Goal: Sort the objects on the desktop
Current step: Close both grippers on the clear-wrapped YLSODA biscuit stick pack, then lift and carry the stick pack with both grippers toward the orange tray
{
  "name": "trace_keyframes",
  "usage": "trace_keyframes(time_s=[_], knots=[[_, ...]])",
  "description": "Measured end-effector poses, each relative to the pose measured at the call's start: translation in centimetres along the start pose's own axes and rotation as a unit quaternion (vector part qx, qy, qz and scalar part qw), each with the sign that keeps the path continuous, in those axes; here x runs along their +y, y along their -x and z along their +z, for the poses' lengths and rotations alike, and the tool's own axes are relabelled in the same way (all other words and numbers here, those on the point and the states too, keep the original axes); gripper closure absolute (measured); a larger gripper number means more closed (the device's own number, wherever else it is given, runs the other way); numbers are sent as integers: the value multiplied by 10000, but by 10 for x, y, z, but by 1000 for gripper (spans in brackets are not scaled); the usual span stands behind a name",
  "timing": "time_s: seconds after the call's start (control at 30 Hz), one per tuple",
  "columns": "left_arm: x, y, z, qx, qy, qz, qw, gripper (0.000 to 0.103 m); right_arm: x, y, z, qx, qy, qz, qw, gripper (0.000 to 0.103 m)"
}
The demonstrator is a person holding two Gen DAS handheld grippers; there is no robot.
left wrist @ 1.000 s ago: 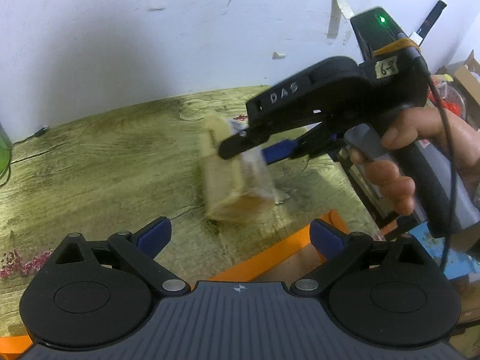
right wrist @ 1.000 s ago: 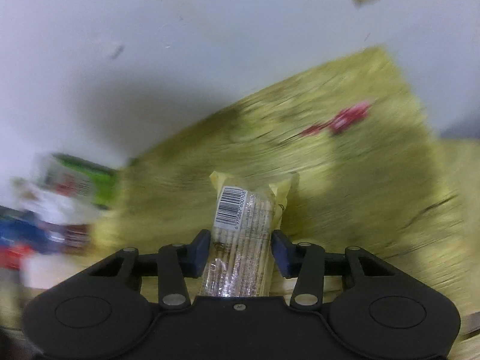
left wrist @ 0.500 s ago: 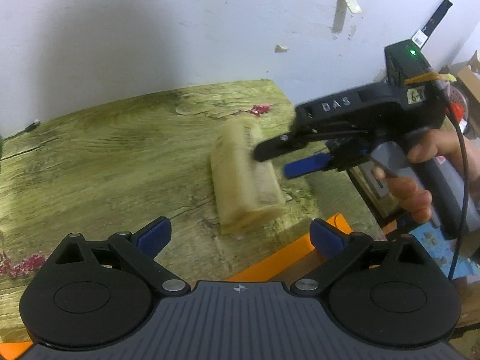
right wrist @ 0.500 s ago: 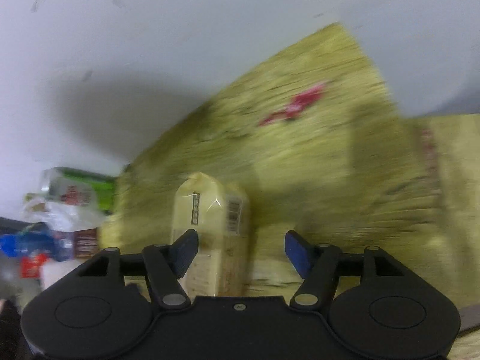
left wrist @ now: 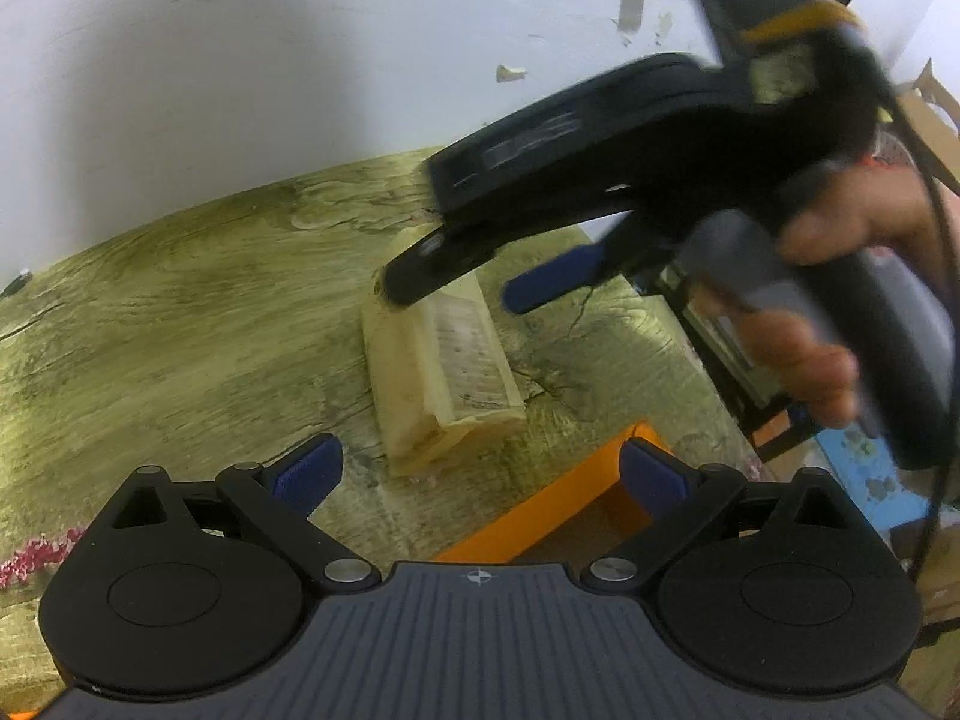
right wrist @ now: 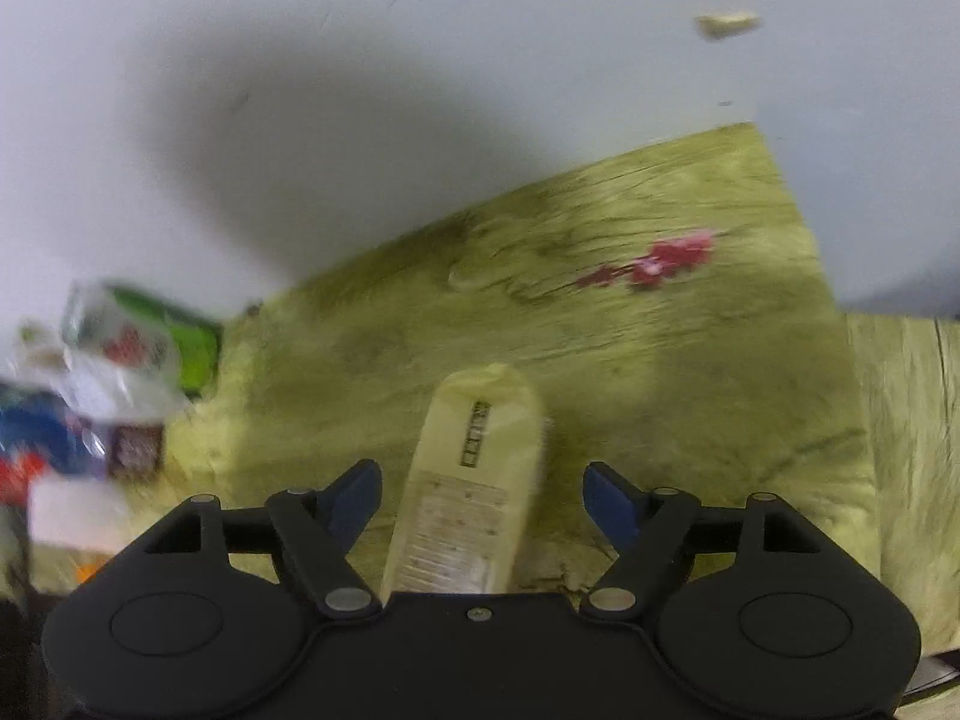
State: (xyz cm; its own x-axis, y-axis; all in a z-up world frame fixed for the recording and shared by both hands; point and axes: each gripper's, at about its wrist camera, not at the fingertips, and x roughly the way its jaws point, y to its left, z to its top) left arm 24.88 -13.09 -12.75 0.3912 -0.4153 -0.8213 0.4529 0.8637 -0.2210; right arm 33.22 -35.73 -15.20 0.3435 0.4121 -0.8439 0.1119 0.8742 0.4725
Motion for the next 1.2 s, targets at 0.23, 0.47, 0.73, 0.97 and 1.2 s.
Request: trace_keyframes(time_s=[0.23, 0.47, 0.73, 0.97, 1.2], knots=[[1, -1, 1, 5, 5, 9, 10000, 3, -34, 14, -11, -15, -434, 122, 9990, 35], [-7, -13, 8, 21, 5, -86, 10000, 3, -83, 27, -24, -123, -1275, 408, 9909, 34], [-24, -29, 18, -44, -27, -266, 9996, 4, -71, 12, -19, 37, -1318, 592, 9895, 34], [-19, -41, 18, 3, 222, -524, 9984, 6, -52, -3, -12, 383, -966, 394, 9938, 42], [-17, -44, 14, -19, 350, -801, 9962, 11, -57, -4, -15, 375, -1149, 537, 9912, 47]])
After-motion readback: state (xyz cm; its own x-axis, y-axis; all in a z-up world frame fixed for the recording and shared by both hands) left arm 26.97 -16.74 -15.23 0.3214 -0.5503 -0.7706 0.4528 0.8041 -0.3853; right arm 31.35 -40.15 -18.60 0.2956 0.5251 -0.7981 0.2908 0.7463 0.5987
